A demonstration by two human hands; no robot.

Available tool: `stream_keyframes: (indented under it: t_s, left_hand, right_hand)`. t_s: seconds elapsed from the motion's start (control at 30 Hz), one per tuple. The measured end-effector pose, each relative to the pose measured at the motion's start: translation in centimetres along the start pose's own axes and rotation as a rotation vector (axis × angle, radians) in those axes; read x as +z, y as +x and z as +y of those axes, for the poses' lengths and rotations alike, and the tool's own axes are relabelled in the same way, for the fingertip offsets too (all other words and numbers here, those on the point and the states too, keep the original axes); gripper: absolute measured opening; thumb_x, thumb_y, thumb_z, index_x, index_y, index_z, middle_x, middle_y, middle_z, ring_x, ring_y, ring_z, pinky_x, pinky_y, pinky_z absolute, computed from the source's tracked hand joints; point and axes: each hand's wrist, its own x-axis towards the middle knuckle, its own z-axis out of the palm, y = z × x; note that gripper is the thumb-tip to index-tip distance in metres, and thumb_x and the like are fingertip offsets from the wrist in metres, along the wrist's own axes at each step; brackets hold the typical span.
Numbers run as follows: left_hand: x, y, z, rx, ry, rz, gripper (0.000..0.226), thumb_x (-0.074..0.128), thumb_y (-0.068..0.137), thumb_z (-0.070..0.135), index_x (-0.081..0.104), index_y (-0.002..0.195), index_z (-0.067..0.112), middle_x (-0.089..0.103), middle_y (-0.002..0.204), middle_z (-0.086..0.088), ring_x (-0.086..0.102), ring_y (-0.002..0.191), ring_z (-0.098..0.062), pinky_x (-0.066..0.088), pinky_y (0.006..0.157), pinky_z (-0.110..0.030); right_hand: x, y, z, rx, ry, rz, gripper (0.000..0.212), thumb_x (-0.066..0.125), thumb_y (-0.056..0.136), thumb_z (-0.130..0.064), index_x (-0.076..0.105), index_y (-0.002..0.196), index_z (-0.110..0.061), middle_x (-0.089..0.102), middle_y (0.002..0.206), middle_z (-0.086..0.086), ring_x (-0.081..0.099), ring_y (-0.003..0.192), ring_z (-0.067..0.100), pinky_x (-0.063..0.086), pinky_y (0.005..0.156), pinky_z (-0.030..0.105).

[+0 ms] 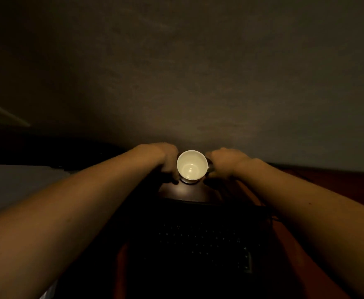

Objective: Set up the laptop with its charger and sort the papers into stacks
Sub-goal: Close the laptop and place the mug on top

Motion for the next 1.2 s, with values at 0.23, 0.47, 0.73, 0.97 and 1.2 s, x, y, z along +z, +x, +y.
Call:
stream_keyframes:
  t_s: [0.23, 0.47, 0.73, 0.97, 1.2]
  left_hand:
    - [1.1, 1.7, -0.7, 0.208, -0.158, -0.003, 0.067, 0.092, 0.065, 0.042, 0.065, 0.125, 0.029, 0.070, 0.122, 0.003, 0.066, 0.109, -0.020, 0.052, 0.098, -0.038]
    - [0.3, -1.4, -1.4, 0.301, -0.422, 0.070, 0.067, 0.089, 0.065, 0.042, 0.063, 0.126, 0.033, 0.070, 0.117, 0.015, 0.065, 0.106, -0.007, 0.051, 0.101, -0.037]
    - [-2.3, -8.7, 3.6, 0.389, -0.792, 0.355, 0.059, 0.090, 0.070, 0.036, 0.064, 0.123, 0.035, 0.073, 0.118, -0.003, 0.066, 0.113, -0.020, 0.050, 0.103, -0.034]
    - [-4.2, -12.7, 15.2, 0.522, -0.939, 0.596, 0.077, 0.087, 0.072, 0.014, 0.048, 0.138, 0.022, 0.064, 0.129, -0.001, 0.063, 0.113, -0.015, 0.050, 0.091, -0.015]
    - [-5.1, -11.0, 28.6, 0.617, -0.817, 0.623, 0.084, 0.091, 0.069, 0.017, 0.046, 0.141, 0.022, 0.062, 0.128, 0.012, 0.062, 0.113, 0.002, 0.049, 0.092, -0.015]
  right_hand:
    - [0.8, 2.4, 0.4, -0.079, 0.193, -0.045, 0.050, 0.073, 0.087, -0.033, 0.057, 0.132, -0.018, 0.062, 0.132, 0.008, 0.058, 0.118, 0.029, 0.048, 0.096, 0.037]
    - [0.8, -1.1, 3.2, -0.206, 0.617, 0.101, 0.056, 0.083, 0.077, -0.035, 0.062, 0.128, -0.029, 0.067, 0.123, -0.011, 0.062, 0.112, 0.009, 0.049, 0.099, 0.033]
    - [-1.5, -9.9, 5.7, -0.331, 1.042, 0.423, 0.052, 0.087, 0.068, -0.030, 0.066, 0.116, -0.029, 0.074, 0.105, -0.012, 0.068, 0.100, 0.001, 0.049, 0.082, 0.014]
    - [-1.7, -18.4, 12.4, -0.400, 1.133, 0.708, 0.060, 0.083, 0.065, -0.032, 0.062, 0.120, -0.027, 0.071, 0.109, -0.014, 0.065, 0.103, -0.003, 0.046, 0.083, 0.009]
    - [2.3, -24.5, 22.8, -0.298, 1.223, 0.846, 0.061, 0.088, 0.069, -0.015, 0.059, 0.116, -0.040, 0.069, 0.115, -0.014, 0.063, 0.111, 0.000, 0.049, 0.090, 0.015]
